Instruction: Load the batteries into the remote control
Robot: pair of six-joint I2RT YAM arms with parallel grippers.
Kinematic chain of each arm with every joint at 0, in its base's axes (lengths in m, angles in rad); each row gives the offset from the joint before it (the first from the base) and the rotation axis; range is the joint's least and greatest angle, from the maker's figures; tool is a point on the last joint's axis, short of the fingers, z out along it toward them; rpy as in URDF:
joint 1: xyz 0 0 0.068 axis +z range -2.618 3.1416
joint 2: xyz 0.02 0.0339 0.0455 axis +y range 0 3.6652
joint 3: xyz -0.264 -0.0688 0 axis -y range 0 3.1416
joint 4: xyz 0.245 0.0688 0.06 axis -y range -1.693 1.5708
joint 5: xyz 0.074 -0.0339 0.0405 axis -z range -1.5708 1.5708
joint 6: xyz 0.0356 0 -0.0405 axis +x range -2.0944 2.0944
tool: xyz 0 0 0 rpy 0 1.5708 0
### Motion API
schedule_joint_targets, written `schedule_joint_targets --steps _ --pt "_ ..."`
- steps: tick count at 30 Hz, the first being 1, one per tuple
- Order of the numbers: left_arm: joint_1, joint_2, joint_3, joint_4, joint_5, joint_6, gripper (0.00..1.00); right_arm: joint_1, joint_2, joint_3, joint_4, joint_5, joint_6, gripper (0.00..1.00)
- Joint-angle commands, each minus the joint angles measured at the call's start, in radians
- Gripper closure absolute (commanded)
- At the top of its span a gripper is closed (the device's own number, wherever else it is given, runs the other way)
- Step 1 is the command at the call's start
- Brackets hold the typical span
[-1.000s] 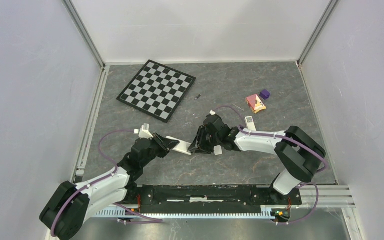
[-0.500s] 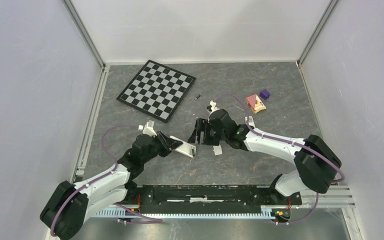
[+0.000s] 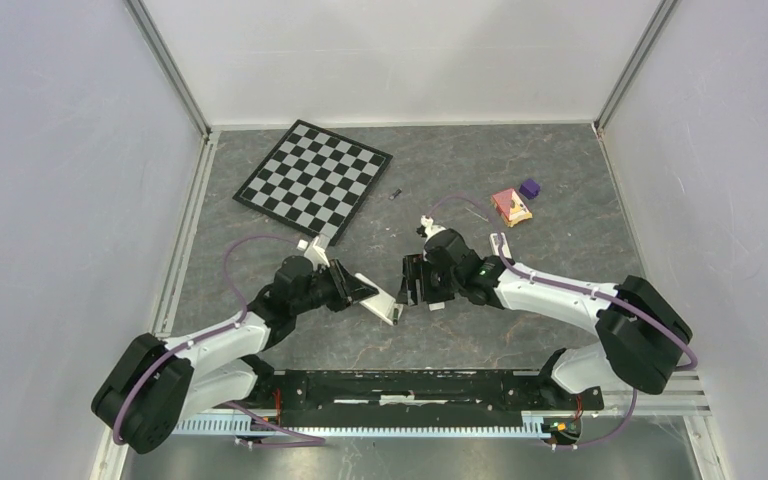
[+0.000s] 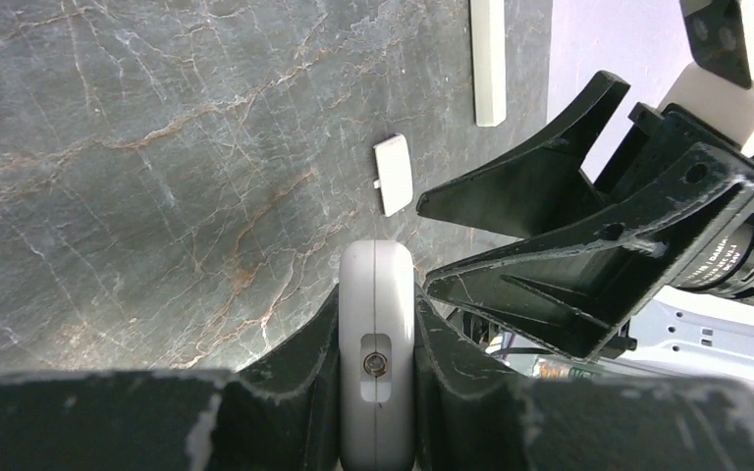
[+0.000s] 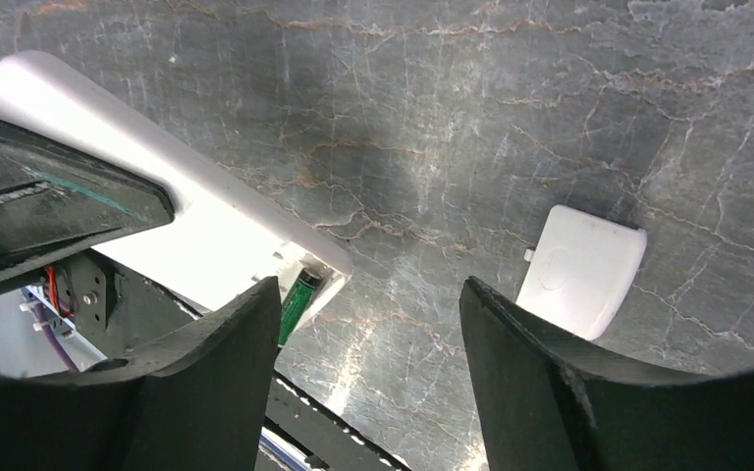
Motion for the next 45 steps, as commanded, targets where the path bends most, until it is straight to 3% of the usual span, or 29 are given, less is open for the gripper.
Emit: schedule_joint_targets --steps 1,6,10,18,28,34,40,45 --pt "0.006 0.008 0.045 0.084 0.051 0.041 0.98 -0.002 -0.031 -0.03 0.044 -0.024 -0.015 0.32" --pt "0.006 0.003 0.036 0.08 0.042 0.038 0.98 0.0 -0.008 -0.064 0.125 -0.115 -0.009 0.38" --pt "0.006 0.007 0.039 0.083 0.042 0.039 0.98 0.005 0.004 -0.069 0.16 -0.14 -0.004 0.35" --pt "0.006 0.01 0.045 0.081 0.047 0.038 0.98 0.007 0.006 -0.066 0.137 -0.106 0.005 0.33" --pt "0.006 0.009 0.053 0.085 0.059 0.027 0.98 0.008 0.032 -0.072 0.12 -0.058 0.008 0.45" --pt "0.005 0.012 0.051 0.076 0.063 0.026 0.98 0.008 -0.012 -0.077 0.122 0.029 0.059 0.47" --pt "0.007 0.015 0.057 0.062 0.067 0.027 0.98 0.007 -0.054 -0.073 0.178 0.014 0.055 0.26" --pt "0.011 0.017 0.075 0.024 0.082 0.04 0.98 0.005 -0.098 -0.081 0.241 -0.061 0.031 0.15"
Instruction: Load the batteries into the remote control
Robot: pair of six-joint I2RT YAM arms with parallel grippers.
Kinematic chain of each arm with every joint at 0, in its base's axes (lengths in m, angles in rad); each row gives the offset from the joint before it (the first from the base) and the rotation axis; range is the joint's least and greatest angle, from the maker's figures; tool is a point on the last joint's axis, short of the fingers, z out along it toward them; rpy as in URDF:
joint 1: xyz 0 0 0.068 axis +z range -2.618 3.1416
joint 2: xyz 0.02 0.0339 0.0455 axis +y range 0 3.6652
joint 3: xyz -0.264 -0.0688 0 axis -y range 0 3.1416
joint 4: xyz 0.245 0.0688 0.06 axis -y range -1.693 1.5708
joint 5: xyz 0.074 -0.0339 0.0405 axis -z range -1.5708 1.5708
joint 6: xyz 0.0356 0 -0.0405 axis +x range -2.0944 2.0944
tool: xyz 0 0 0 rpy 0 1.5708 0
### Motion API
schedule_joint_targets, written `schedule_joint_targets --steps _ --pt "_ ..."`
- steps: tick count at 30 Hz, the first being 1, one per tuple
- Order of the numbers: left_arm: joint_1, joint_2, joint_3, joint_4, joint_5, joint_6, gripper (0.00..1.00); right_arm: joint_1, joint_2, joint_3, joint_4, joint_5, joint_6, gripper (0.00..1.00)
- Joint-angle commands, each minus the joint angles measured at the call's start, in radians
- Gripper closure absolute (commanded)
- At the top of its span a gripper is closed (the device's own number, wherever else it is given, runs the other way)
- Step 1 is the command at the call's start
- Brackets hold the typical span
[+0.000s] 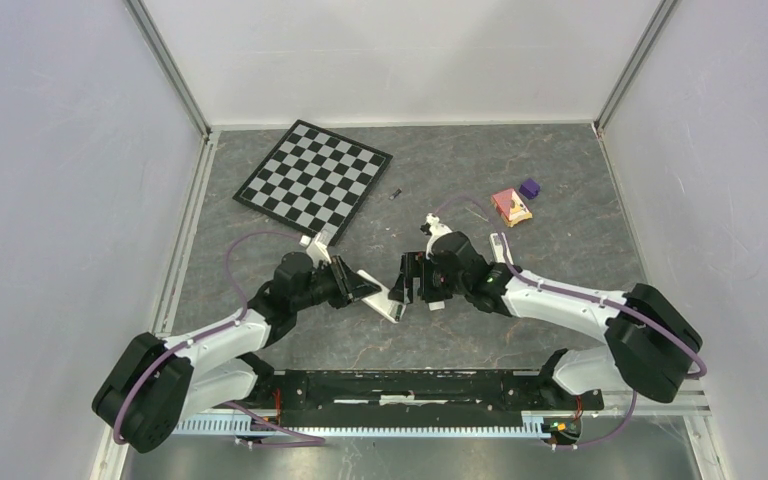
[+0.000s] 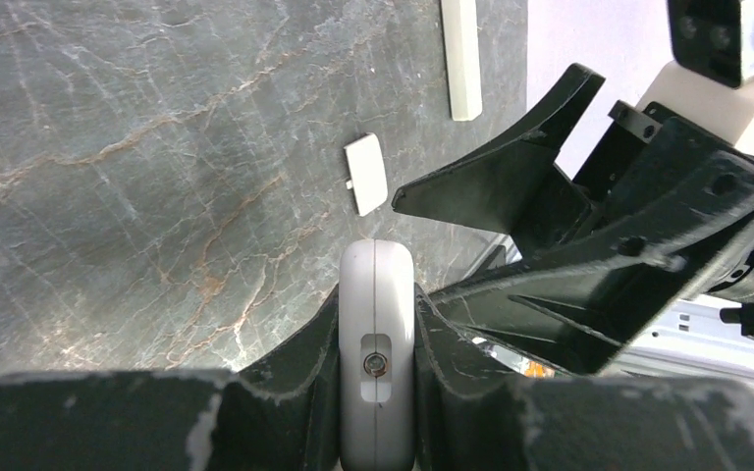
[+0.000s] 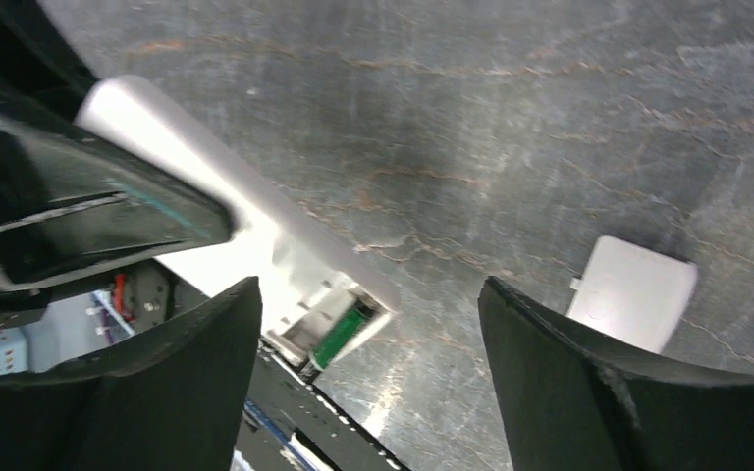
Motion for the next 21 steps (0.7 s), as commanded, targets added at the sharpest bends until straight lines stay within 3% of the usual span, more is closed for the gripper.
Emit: schedule_joint_targets --steps 1,2,11,16,21 --pt "0.01 0.007 0.058 0.003 0.056 0.041 0.98 -0.002 -0.064 -0.007 0.113 -0.076 -0.045 0.1" --pt "0.013 0.01 0.062 -0.001 0.076 0.043 0.98 -0.002 -0.07 -0.003 0.117 -0.1 -0.089 0.03" --pt "0.032 0.042 0.162 -0.116 0.323 0.158 0.98 -0.008 -0.124 -0.019 0.02 -0.311 -0.572 0.02" --pt "0.032 0.075 0.208 -0.117 0.388 0.173 0.98 -0.011 -0.078 0.006 -0.035 -0.421 -0.639 0.02" --pt "0.033 0.108 0.223 -0.12 0.4 0.185 0.98 -0.011 -0.088 -0.011 0.039 -0.518 -0.603 0.02"
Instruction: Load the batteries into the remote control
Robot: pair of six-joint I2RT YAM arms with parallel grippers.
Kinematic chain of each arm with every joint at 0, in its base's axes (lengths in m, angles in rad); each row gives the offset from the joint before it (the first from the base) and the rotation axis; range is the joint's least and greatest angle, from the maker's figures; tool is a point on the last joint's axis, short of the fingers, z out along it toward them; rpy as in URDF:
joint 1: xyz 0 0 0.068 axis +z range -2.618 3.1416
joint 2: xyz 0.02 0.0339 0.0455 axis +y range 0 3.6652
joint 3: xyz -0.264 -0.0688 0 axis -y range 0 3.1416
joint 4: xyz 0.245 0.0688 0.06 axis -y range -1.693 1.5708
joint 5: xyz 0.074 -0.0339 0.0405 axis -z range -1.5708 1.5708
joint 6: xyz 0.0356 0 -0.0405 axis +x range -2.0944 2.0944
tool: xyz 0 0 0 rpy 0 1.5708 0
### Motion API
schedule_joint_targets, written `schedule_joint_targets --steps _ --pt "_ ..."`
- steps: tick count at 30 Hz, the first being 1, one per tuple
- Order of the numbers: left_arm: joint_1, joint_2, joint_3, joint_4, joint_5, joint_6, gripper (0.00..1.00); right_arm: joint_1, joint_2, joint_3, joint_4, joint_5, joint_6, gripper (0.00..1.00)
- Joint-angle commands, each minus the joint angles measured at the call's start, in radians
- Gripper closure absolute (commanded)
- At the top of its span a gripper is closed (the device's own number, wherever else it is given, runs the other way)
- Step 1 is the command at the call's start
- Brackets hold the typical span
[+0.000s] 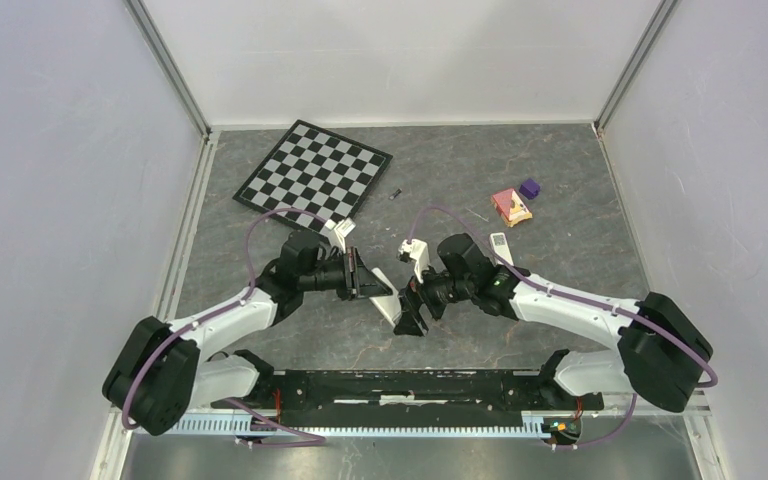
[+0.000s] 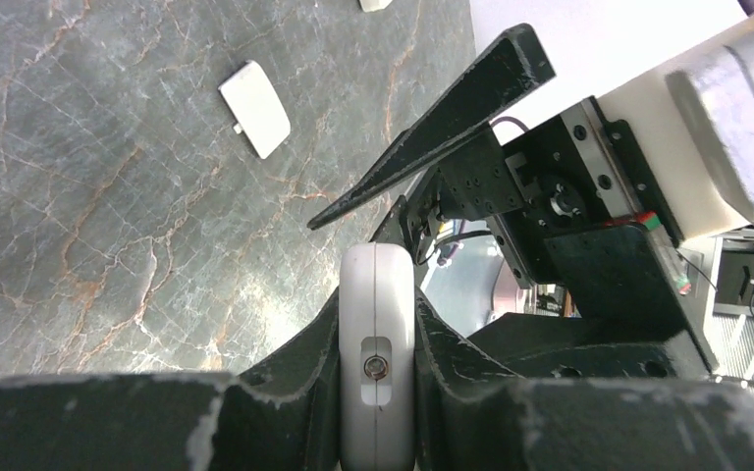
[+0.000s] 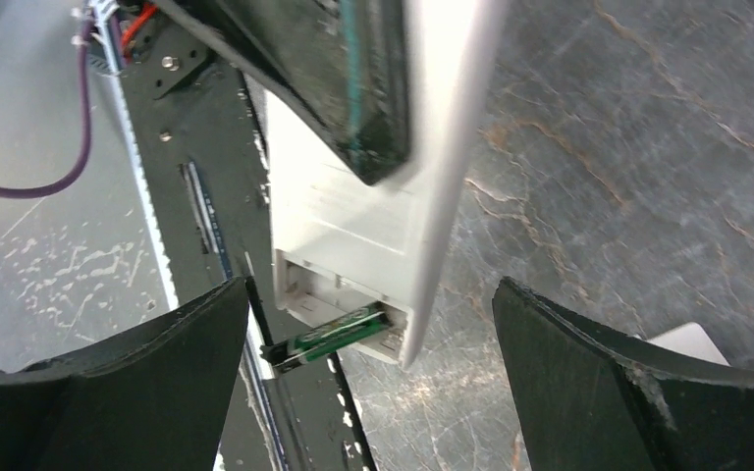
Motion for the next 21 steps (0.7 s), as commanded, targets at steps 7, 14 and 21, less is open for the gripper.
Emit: schedule_joint_targets --steps 7,14,21 --pt "0.005 0.03 0.043 0.012 0.072 0.052 0.98 -0.013 0.024 0.022 0.061 -0.094 0.021 0.02" --pt "0.003 0.039 0.038 0.011 0.052 0.057 0.98 -0.031 -0.015 -0.022 0.157 0.027 0.186 0.02" --pt "0.006 0.045 0.037 0.008 0.033 0.076 0.98 -0.047 -0.092 -0.073 0.22 0.105 0.3 0.02"
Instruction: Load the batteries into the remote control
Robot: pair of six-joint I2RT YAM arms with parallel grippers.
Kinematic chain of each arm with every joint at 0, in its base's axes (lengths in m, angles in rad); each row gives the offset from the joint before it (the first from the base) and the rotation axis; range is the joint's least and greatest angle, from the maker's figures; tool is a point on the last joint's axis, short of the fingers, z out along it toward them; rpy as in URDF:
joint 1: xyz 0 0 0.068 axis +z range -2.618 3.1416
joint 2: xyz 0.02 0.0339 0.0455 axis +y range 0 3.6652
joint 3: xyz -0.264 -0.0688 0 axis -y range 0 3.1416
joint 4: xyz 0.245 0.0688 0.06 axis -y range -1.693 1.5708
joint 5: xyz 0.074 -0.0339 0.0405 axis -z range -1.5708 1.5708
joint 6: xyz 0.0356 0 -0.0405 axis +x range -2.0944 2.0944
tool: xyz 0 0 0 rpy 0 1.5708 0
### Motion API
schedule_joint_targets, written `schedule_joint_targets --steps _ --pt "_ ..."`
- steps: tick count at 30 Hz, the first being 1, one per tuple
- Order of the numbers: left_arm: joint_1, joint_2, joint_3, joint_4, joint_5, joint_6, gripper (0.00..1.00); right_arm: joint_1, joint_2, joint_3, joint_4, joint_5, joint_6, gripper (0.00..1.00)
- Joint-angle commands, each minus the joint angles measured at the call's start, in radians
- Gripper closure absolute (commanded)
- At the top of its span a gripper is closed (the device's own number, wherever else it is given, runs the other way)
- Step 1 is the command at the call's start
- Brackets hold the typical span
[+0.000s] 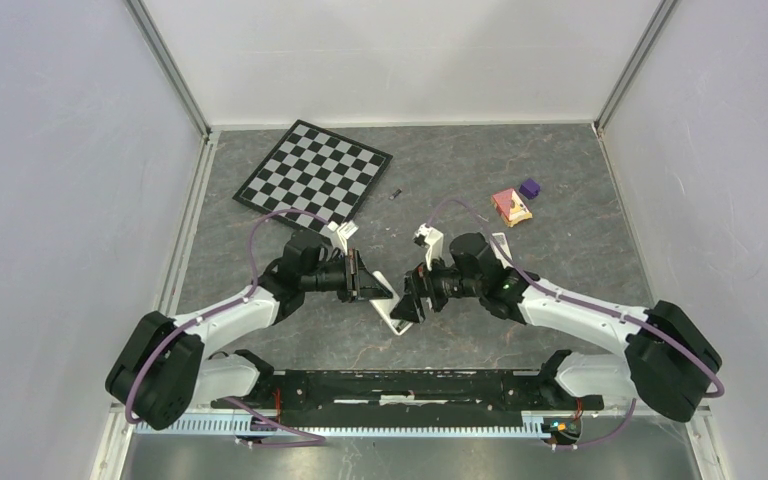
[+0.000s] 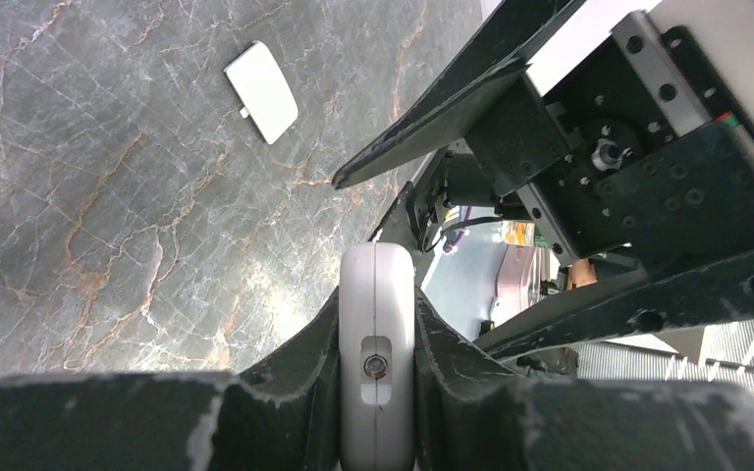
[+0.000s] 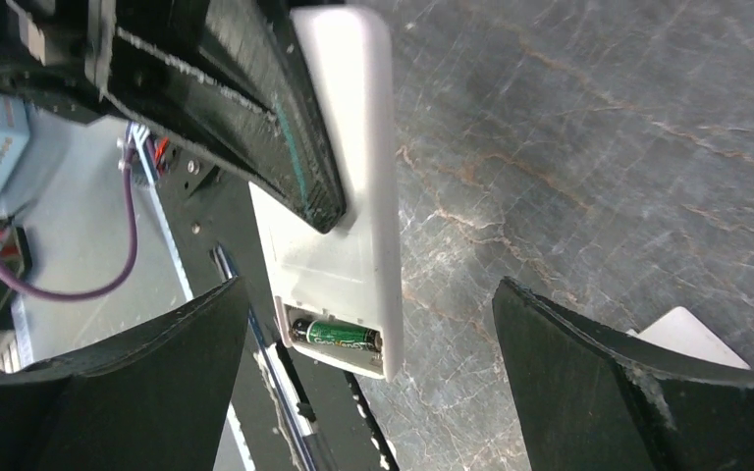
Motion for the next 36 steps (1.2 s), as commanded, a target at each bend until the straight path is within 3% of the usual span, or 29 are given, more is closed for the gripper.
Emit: schedule_joint_targets --steps 1,5,8,11,16,23,31,36 --pt "0.005 0.006 0.032 0.015 -0.009 0.056 0.98 -0.012 -0.062 -0.021 0.07 0.107 0.084 0.02" --pt "0.006 -0.008 0.048 -0.086 -0.132 0.096 0.98 -0.016 -0.106 -0.05 0.038 0.232 0.114 0.07" --pt "-0.006 -0.067 0.063 -0.205 -0.377 0.144 0.98 -0.017 -0.134 -0.067 -0.028 0.402 0.222 0.09" --pt "-0.038 -0.125 0.055 -0.188 -0.555 0.179 0.98 -0.017 -0.129 -0.099 -0.06 0.528 0.323 0.1" --pt "-0.113 -0.162 0.107 -0.155 -0.747 0.358 0.98 -0.017 -0.078 -0.099 -0.043 0.563 0.312 0.17" --pt "-0.223 -0.045 0.226 -0.195 -0.891 0.632 0.98 -0.017 0.006 -0.007 -0.097 0.559 0.315 0.37" --pt "-0.416 0.14 0.341 -0.23 -1.174 0.86 0.98 -0.019 0.052 0.025 -0.147 0.646 0.351 0.39" --pt "-0.447 0.205 0.377 -0.233 -1.255 0.922 0.98 -0.03 0.085 0.05 -0.184 0.662 0.366 0.39"
